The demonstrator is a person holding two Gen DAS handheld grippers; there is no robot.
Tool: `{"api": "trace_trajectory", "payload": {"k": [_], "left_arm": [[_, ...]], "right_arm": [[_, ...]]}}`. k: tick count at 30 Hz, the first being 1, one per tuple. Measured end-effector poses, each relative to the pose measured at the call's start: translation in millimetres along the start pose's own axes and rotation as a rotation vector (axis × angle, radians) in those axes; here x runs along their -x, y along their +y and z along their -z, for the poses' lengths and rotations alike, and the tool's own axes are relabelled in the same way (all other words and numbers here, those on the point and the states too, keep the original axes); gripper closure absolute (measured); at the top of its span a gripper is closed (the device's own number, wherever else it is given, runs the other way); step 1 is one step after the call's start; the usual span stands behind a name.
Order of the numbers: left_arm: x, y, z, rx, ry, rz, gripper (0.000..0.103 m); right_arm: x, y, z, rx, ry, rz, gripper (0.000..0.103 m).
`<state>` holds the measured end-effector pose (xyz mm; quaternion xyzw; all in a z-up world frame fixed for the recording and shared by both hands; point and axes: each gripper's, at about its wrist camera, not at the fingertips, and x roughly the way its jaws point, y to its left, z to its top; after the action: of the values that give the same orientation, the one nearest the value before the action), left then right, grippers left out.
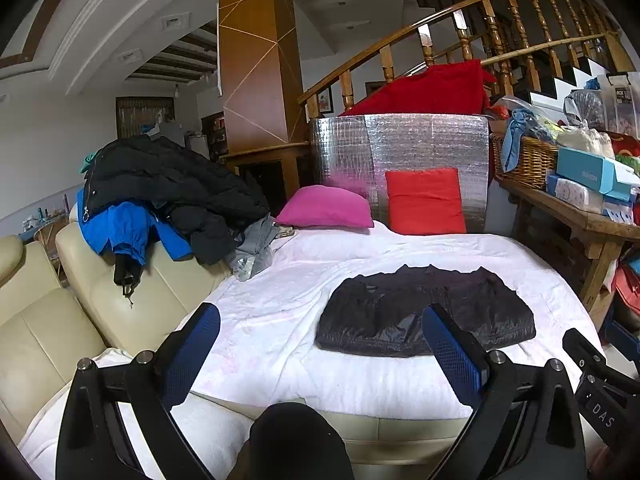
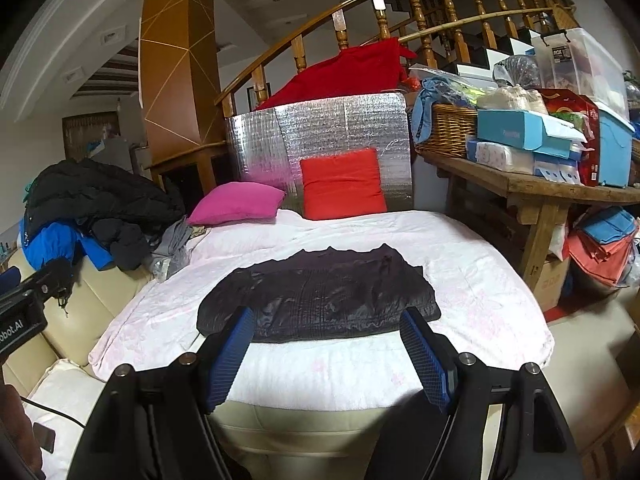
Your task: Fold large clothes
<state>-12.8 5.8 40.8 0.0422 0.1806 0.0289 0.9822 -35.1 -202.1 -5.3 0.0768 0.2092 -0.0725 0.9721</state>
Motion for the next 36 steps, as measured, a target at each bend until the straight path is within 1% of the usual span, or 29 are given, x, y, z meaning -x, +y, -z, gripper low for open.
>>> {"api": "trace_trajectory", "payload": {"k": [18, 36], "left_arm": [[-5.8, 6.1, 2.1, 0.008, 0.013, -0.003, 0.002], [-8.5, 5.9, 2.9, -0.006, 0.020, -0.003, 0.002]], "right_arm": [[-5.3, 3.4, 0.7, 0.014, 0.012, -0.001, 0.024], [-6.3, 2.5, -0.3, 0.012, 0.018, -0.005, 0.024]]}}
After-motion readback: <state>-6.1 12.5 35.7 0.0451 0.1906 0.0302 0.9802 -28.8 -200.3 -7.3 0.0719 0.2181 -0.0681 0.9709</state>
